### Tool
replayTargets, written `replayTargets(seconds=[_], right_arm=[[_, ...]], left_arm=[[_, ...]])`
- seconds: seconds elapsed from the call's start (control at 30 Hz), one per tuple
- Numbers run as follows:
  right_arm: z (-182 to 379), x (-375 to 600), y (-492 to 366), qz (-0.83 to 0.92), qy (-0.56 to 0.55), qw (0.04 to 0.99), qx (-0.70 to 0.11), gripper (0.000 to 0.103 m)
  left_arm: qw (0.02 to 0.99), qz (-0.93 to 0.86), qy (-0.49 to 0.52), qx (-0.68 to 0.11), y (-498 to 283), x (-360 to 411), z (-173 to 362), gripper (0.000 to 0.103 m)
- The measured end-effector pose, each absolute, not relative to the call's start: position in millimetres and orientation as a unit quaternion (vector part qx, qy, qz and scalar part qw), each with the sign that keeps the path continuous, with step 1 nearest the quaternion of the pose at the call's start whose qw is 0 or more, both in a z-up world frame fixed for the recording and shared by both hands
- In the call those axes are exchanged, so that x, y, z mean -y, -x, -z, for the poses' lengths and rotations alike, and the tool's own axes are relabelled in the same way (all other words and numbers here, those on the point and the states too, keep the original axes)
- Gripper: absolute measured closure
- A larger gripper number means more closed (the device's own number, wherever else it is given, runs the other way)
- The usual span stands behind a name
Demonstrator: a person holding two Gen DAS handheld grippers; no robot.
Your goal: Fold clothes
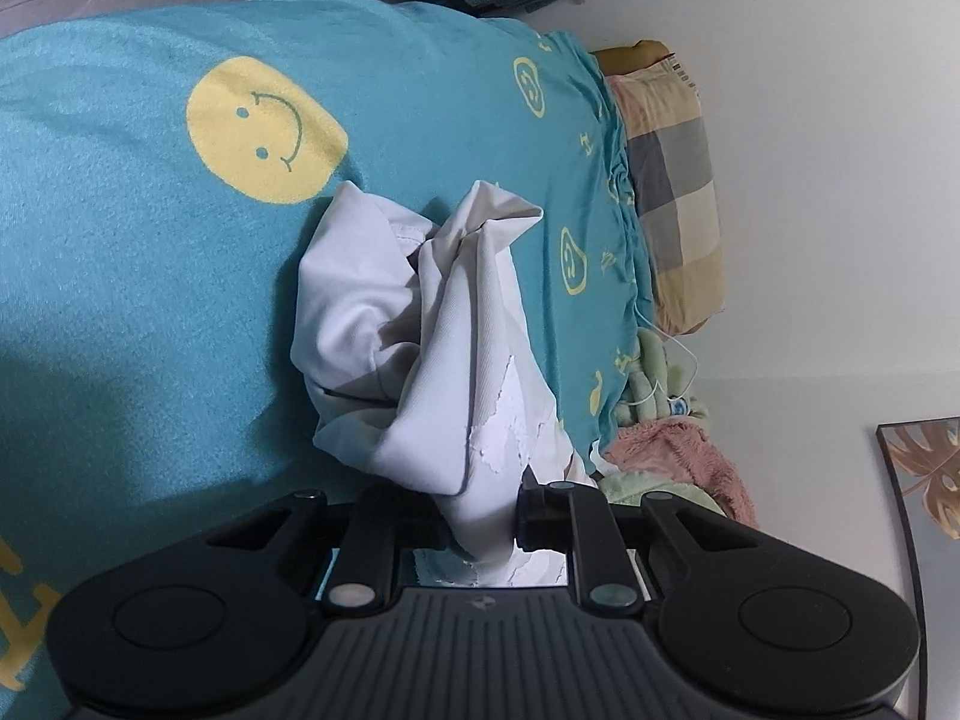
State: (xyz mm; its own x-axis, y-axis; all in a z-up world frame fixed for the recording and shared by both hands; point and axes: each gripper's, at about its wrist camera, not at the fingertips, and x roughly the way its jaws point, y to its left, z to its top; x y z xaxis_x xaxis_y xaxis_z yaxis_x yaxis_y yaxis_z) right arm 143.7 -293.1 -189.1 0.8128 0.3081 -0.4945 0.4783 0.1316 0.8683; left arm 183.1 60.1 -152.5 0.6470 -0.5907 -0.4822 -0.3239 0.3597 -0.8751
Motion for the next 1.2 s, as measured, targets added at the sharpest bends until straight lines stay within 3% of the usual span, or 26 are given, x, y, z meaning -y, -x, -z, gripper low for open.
replayTargets(seconds=[0.13,0.2,0.37,0.57,0.97,1.2], right_arm=[[179,290,-150,0.059,-0.626,0.716,-0.304,0.069],[174,290,-151,0.059,-0.622,0.720,-0.302,0.073],[147,300,-146,0.049,-0.621,0.726,-0.290,0.076],[79,337,-148,0.026,-0.607,0.756,-0.244,0.076],[-96,542,-166,0.058,-0.542,0.831,-0.115,0.076],[-171,642,-150,0.107,-0.443,0.889,-0.043,0.076]], left_arm=[[0.715,0.101,0.556,-0.412,-183,-59,142,0.084],[0.714,0.105,0.556,-0.413,-182,-59,137,0.084],[0.713,0.116,0.553,-0.415,-182,-58,124,0.084],[0.707,0.151,0.549,-0.420,-204,-15,58,0.084],[0.695,0.303,0.487,-0.435,-323,254,-111,0.084],[0.716,0.407,0.418,-0.383,-349,426,-170,0.083]])
